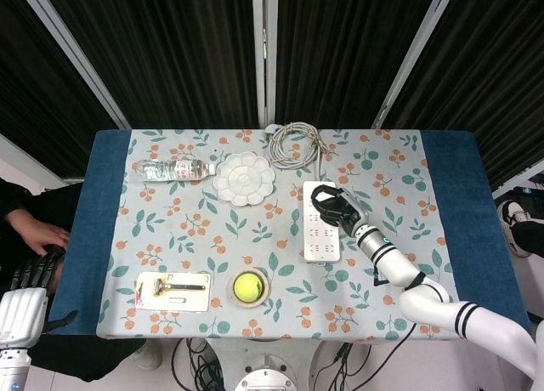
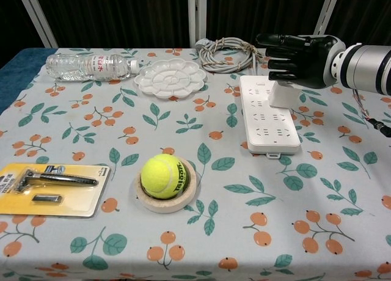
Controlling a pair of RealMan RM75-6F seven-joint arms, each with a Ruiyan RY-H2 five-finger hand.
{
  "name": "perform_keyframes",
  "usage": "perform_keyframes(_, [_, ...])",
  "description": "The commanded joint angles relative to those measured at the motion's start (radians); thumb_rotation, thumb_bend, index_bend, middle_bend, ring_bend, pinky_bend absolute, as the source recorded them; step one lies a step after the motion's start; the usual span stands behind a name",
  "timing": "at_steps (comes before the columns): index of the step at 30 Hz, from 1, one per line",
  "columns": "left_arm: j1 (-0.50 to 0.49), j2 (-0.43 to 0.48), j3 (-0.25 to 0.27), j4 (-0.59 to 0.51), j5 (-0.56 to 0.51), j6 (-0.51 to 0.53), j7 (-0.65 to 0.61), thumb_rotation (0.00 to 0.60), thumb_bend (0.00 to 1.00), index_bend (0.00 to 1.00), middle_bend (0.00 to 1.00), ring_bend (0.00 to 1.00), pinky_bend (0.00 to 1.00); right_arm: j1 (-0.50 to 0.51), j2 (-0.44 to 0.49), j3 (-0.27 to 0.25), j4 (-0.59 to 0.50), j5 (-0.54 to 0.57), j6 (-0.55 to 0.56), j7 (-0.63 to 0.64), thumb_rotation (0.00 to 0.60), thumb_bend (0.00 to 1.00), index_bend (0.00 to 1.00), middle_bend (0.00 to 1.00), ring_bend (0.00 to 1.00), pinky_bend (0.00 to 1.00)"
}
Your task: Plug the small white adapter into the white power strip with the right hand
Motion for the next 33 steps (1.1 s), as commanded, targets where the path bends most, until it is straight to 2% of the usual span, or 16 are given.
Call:
perform_keyframes(1, [0.001, -0.002, 0.001, 0.002, -0.001, -0.001, -0.001, 0.600, 0.08, 0.06, 0.00, 0.00, 0.00, 0.005, -0.005, -0.002, 0.007, 0.003, -0.003, -0.008, 0.600, 0.74, 1.00, 1.00, 1.00, 1.00])
perform_keyframes(33, [0.005, -0.013, 0.004, 0.033, -0.006, -0.002, -0.030, 0.600, 0.08, 0.06, 0.00, 0.00, 0.00, 0.037, -0.064, 0.010, 0.027, 0.067, -0.014, -0.140, 0.600, 0.75, 1.00, 1.00, 1.00, 1.00])
